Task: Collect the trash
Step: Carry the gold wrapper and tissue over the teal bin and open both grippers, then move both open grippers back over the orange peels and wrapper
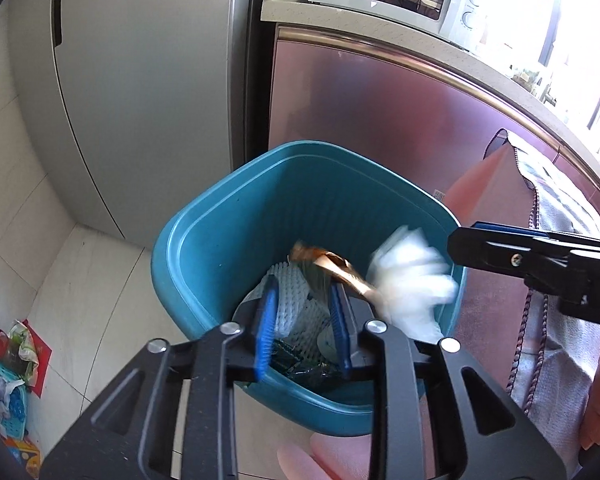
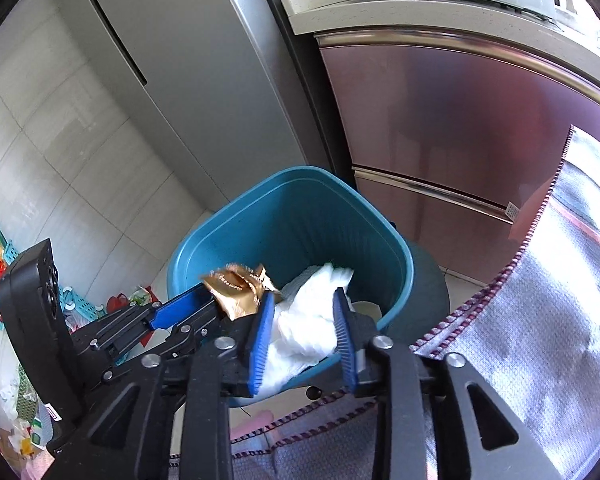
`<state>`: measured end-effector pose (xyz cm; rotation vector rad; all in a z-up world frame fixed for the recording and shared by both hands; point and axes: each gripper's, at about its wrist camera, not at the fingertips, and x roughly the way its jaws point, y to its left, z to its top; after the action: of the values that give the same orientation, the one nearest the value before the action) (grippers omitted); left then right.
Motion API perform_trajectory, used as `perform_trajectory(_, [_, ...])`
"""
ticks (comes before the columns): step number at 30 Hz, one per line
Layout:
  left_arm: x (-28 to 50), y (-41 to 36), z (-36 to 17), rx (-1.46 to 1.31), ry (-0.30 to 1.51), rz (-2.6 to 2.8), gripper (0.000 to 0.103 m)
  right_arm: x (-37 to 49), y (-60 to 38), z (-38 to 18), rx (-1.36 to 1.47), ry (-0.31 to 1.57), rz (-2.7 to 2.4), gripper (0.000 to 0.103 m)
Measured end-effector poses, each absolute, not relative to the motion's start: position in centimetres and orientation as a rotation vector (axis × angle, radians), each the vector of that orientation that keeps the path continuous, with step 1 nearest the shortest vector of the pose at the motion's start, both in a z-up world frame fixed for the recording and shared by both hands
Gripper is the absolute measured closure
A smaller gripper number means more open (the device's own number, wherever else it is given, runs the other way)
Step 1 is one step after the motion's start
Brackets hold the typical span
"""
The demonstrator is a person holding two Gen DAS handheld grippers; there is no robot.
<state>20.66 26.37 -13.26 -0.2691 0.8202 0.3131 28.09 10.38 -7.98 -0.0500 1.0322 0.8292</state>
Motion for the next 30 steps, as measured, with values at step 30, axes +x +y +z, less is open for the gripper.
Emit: perform_trajectory(30, [21.3, 24.3, -10.4, -0.115, 0.850, 0.338, 0.061, 22.8, -2.4, -2.4, 0.095, 0.879, 0.795, 0.059])
